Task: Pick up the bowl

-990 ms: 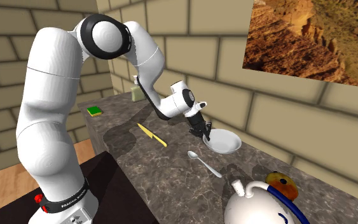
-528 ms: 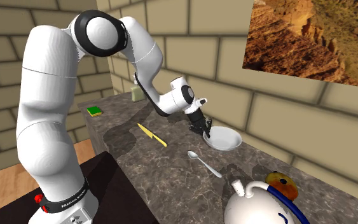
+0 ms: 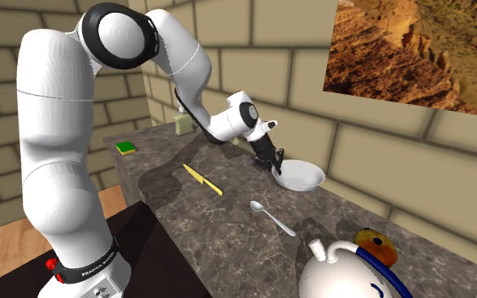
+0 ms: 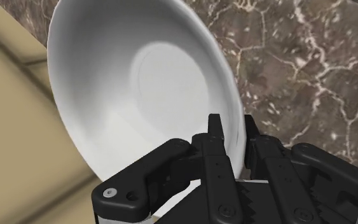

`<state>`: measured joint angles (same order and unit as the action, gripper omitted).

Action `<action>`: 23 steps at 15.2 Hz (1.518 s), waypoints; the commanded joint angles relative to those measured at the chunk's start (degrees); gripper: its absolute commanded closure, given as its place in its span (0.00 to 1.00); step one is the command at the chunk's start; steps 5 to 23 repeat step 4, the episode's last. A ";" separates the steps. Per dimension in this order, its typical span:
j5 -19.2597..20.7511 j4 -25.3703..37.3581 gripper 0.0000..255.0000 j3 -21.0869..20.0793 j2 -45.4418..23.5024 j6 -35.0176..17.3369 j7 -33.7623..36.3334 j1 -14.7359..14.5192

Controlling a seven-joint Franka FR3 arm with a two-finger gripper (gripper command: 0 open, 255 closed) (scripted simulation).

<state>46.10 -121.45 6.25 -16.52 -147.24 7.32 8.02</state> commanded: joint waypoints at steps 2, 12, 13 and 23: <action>-1.51 -0.08 1.00 -0.52 1.94 1.63 -1.80 0.13; -1.58 -0.08 1.00 -0.54 2.02 1.70 -1.89 0.14; -1.58 -0.08 1.00 -0.54 2.02 1.70 -1.89 0.14; -1.58 -0.08 1.00 -0.54 2.02 1.70 -1.89 0.14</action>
